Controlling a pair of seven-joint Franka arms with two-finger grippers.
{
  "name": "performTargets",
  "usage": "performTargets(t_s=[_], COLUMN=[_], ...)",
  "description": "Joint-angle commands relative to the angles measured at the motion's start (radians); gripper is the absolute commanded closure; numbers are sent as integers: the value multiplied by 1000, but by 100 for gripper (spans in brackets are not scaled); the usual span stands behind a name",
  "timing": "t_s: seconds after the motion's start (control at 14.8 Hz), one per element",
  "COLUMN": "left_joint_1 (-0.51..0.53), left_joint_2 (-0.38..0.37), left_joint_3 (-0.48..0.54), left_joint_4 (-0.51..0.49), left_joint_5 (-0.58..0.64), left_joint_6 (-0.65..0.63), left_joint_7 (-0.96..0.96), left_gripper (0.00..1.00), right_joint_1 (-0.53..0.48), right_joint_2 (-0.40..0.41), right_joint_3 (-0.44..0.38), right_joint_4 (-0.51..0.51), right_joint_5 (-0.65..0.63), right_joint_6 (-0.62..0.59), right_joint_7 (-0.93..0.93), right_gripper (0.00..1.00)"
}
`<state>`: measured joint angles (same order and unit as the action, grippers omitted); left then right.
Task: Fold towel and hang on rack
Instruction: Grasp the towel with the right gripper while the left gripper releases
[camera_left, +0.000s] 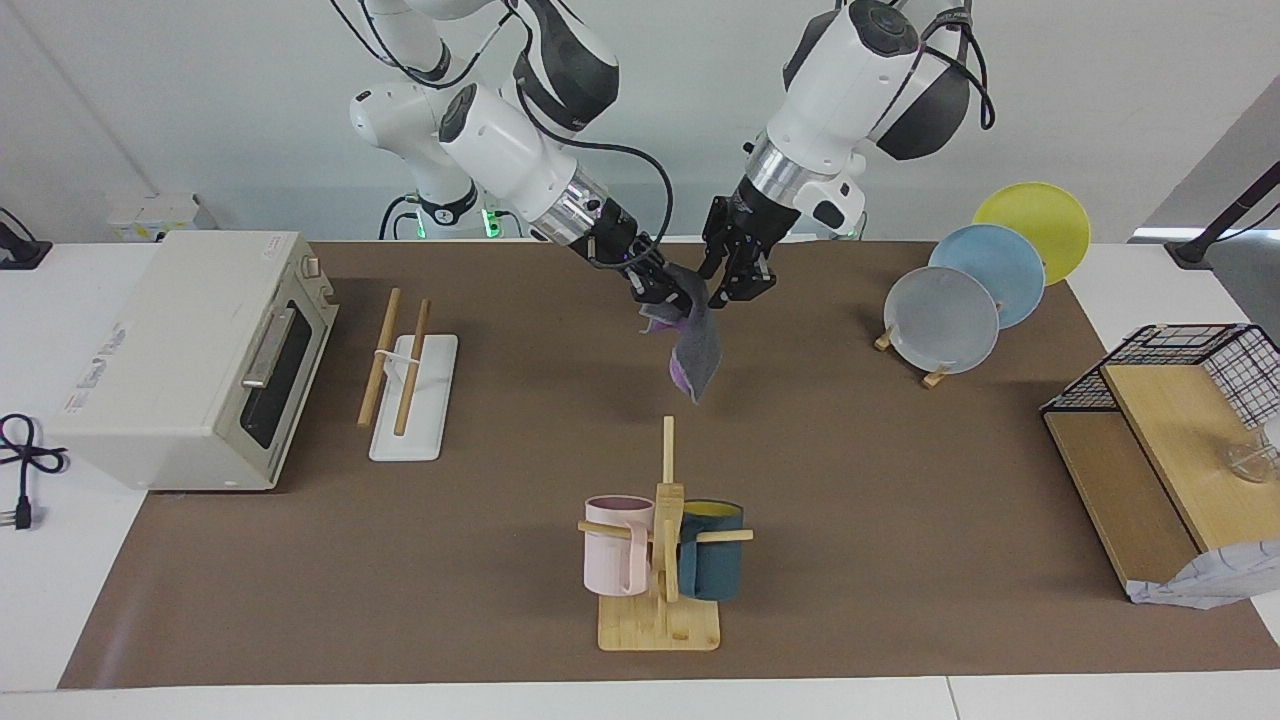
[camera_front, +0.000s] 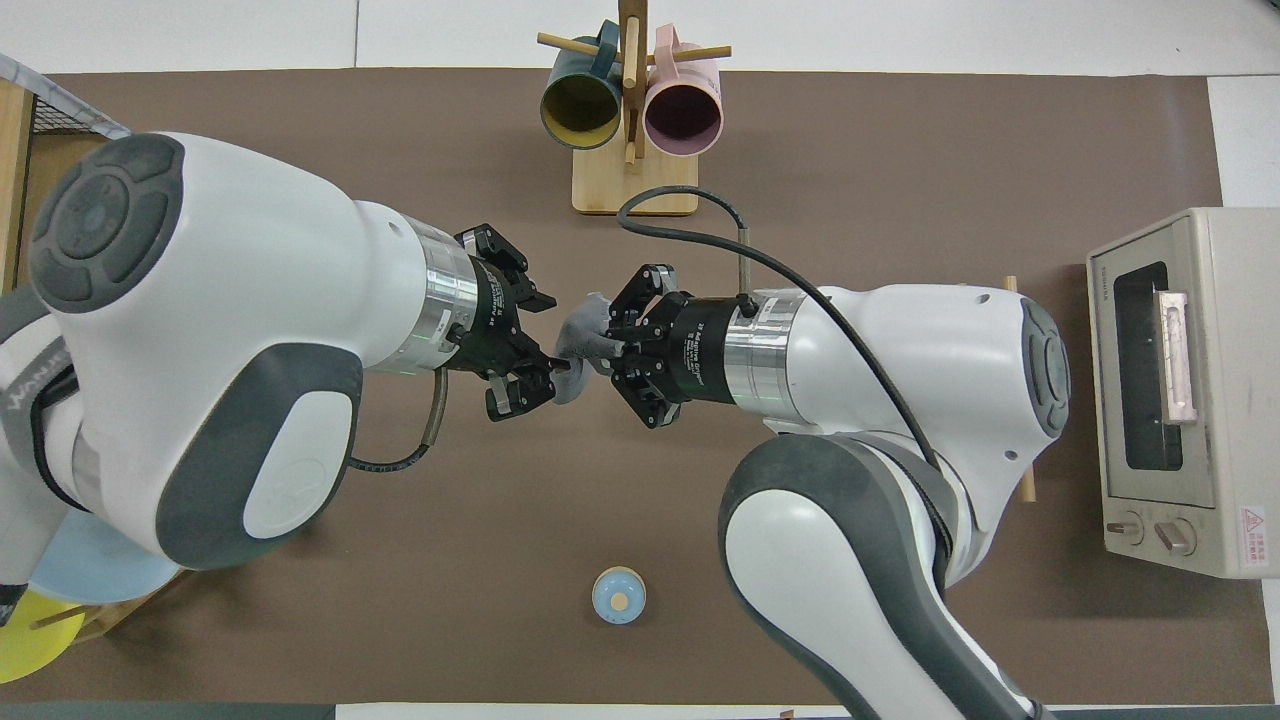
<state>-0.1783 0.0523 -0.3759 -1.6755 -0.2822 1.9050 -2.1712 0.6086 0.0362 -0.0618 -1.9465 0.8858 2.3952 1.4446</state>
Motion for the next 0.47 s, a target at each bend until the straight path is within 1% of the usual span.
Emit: performTargets(t_s=[0.0,0.07,0.2,0.27,0.41], left_joint_1=[35,63,111,140,196], left_joint_2=[-49,-52,-60,-66,-75], left_joint_3=[17,17,17,17,17], left_joint_4=[-65,-76,-98,-113,-130], left_joint_5=[0,0,0,0,0], left_joint_6=[6,6,3,3,2], left_joint_7=[155,218,351,441,609], left_gripper=[0,0,0,0,0], right_joint_1=[-13,-26,-87,-113,-157], right_joint_2=[2,-2,-10,-27,-56], right_joint_3=[0,-4,-6,-7,-4], right_joint_4=[14,14,15,15,15], right_joint_5=[15,10,-8,-62,-265], right_joint_6=[-71,-123,-242,-314,-424], right_joint_7=[-110,-192,-356,-413,-504], right_gripper=[100,100,100,100,100])
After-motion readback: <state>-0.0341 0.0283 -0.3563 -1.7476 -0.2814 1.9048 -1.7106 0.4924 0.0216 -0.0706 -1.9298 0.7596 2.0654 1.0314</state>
